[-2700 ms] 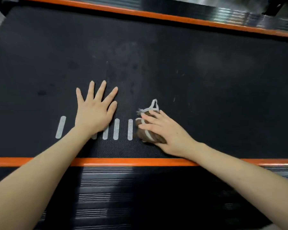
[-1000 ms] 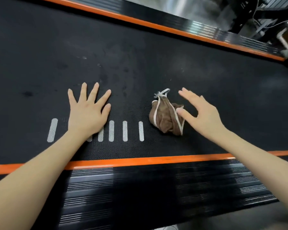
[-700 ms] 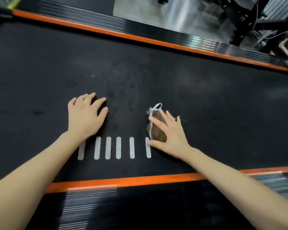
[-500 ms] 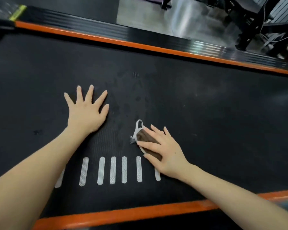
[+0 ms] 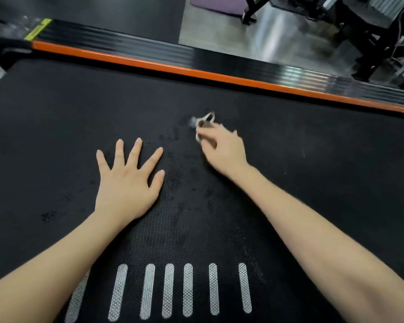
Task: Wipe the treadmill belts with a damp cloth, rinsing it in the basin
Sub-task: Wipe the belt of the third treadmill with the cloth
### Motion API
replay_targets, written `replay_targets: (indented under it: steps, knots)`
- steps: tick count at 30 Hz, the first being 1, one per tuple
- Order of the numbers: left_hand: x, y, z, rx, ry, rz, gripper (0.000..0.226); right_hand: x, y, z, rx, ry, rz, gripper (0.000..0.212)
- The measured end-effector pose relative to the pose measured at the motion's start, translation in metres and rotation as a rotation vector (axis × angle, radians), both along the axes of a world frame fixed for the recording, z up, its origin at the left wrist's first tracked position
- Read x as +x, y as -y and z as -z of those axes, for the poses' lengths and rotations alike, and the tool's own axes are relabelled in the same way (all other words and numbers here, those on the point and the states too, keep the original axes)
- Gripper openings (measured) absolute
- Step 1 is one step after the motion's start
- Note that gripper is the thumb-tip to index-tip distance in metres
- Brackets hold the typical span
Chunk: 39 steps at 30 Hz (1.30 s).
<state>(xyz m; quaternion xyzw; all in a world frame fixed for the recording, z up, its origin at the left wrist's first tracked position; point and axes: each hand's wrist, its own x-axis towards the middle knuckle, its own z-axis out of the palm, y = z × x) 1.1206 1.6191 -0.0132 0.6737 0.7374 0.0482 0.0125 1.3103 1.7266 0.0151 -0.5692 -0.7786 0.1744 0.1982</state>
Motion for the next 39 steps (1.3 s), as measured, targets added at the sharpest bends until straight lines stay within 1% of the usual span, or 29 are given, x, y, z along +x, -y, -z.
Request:
replay_targets:
  steps: [2,3,4,6,8,11,13,14,15,16,17,20,21,22,23,24,27,29,30,31,32,33,35,37,39]
  knots:
    - [0.0,0.0,0.001,0.009,-0.001,0.0,0.063,0.008,0.065,0.004,-0.006,-0.023,-0.199,0.034]
    - [0.0,0.0,0.0,0.011,-0.002,0.002,0.063,0.013,0.083,0.004,-0.001,-0.008,-0.281,0.036]
    - [0.0,0.001,0.001,0.01,-0.006,0.004,0.063,0.014,0.082,0.003,0.01,0.007,-0.331,0.037]
    - [0.0,0.0,0.0,0.01,-0.006,0.008,0.062,0.003,0.044,-0.003,0.066,0.072,-0.337,0.035]
    - [0.0,0.0,0.001,0.019,0.002,0.019,0.062,-0.01,-0.018,-0.006,0.094,0.123,-0.198,0.033]
    - [-0.002,0.001,0.003,0.044,0.001,0.023,0.061,-0.001,-0.112,-0.004,0.064,0.159,0.152,0.032]
    - [-0.001,0.002,0.003,0.057,0.001,0.016,0.06,0.009,-0.145,-0.005,0.017,0.134,0.411,0.033]
    - [-0.001,0.001,0.002,0.055,-0.001,0.01,0.06,0.006,-0.151,-0.006,0.001,0.106,0.491,0.033]
    - [-0.001,-0.001,0.002,0.05,-0.004,0.008,0.06,0.0,-0.15,-0.005,-0.001,0.089,0.509,0.034]
    - [-0.001,0.0,0.002,0.045,-0.004,0.012,0.06,-0.008,-0.141,-0.007,0.008,0.088,0.453,0.037]
    - [0.0,0.0,0.003,0.046,-0.004,0.014,0.06,-0.016,-0.127,-0.006,0.03,0.08,0.346,0.038]
    - [-0.001,0.001,0.002,0.043,-0.013,0.006,0.06,-0.026,-0.061,0.003,0.117,0.091,-0.073,0.034]
    - [-0.001,0.001,0.002,0.039,-0.013,0.01,0.06,-0.02,-0.046,0.006,0.127,0.088,-0.169,0.034]
    - [-0.001,0.001,0.003,0.035,-0.016,0.012,0.059,-0.012,-0.043,0.007,0.145,0.096,-0.222,0.034]
    - [-0.001,0.001,0.003,0.033,-0.022,0.012,0.059,-0.003,-0.054,0.005,0.157,0.112,-0.205,0.035]
    - [-0.001,0.001,0.003,0.035,-0.03,0.014,0.059,0.008,-0.075,0.004,0.162,0.134,-0.119,0.035]
    - [-0.001,0.0,0.005,0.047,-0.042,0.02,0.058,0.041,-0.139,-0.006,0.096,0.108,0.346,0.036]
    - [-0.002,-0.001,0.006,0.056,-0.044,0.019,0.057,0.036,-0.156,-0.008,0.053,0.093,0.611,0.034]
    - [-0.002,-0.001,0.006,0.058,-0.047,0.022,0.057,0.02,-0.156,-0.008,0.019,0.106,0.695,0.034]
    - [-0.002,-0.001,0.006,0.06,-0.049,0.026,0.057,-0.004,-0.154,-0.007,-0.012,0.118,0.711,0.035]
    - [-0.001,-0.001,0.006,0.061,-0.049,0.026,0.057,-0.033,-0.148,-0.007,-0.028,0.128,0.655,0.038]
    - [-0.001,-0.001,0.005,0.06,-0.051,0.024,0.057,-0.062,-0.141,-0.005,-0.022,0.154,0.542,0.041]
    - [-0.002,-0.001,0.005,0.054,-0.052,0.023,0.057,-0.107,-0.12,0.0,0.027,0.217,0.25,0.043]
    - [-0.002,-0.001,0.003,0.043,-0.042,0.02,0.057,-0.112,-0.106,-0.004,0.021,0.246,0.026,0.04]
    - [-0.001,-0.001,0.002,0.029,-0.036,0.021,0.057,-0.089,-0.1,-0.008,0.022,0.261,-0.11,0.041]
